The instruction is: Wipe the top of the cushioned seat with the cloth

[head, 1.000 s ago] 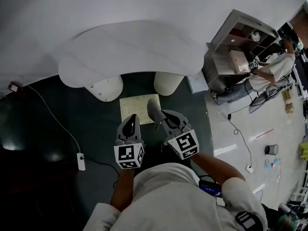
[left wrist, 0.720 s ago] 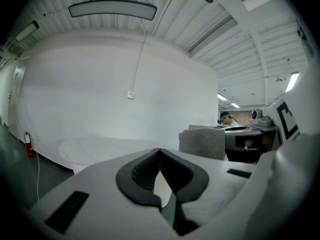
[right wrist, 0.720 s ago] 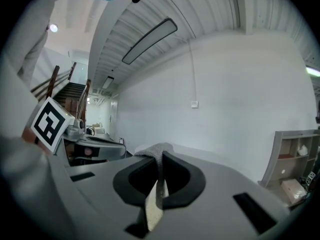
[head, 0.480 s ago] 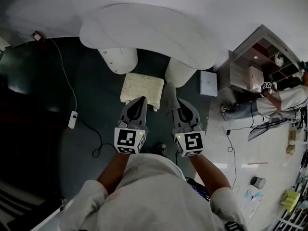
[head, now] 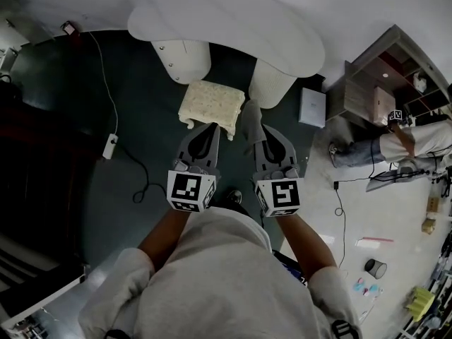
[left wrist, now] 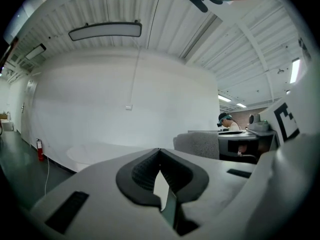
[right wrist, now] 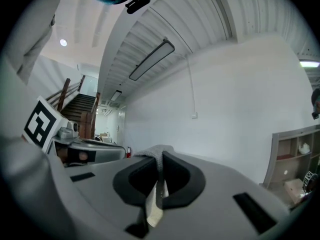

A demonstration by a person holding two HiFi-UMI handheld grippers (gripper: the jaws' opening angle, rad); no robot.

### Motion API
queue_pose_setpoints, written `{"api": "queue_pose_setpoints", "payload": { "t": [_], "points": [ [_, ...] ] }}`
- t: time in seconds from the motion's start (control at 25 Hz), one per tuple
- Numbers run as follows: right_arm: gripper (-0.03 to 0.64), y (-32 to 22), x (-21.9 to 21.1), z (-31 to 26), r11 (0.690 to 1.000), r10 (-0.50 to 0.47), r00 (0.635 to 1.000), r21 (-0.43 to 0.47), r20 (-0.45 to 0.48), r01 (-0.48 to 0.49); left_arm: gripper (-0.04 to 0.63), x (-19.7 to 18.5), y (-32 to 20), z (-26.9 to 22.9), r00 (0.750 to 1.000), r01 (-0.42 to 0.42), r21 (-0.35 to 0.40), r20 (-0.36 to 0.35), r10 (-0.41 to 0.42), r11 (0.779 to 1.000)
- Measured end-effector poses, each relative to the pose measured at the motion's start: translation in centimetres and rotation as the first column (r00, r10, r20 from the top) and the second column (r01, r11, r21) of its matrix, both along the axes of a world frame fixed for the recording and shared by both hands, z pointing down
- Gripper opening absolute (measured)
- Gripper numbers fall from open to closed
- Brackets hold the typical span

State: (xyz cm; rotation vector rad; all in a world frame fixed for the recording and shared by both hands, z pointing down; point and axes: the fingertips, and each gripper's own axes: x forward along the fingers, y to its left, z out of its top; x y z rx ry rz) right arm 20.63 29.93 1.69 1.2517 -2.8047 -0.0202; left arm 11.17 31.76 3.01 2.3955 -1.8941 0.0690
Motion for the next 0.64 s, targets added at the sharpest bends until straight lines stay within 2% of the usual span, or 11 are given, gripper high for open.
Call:
{"api": "queue_pose_setpoints", "payload": {
  "t": [0.36, 0.64],
  "points": [
    [0.014, 1.5, 1.5, 0.2, 1.000, -0.007, 1.000, -0.010, 0.019, 0.007, 0.014, 2.8, 1.3, 0.0, 0.999, -0.013, 0.005, 0.041, 0.013, 1.000],
    [0.014, 1.6, 2.3, 0.8, 1.000, 0.005, 1.000, -0.018, 0.027, -0.004, 0.014, 3.2, 1.6, 0.4, 0.999, -0.014, 0.000, 0.051, 0.014, 1.000]
  ]
}}
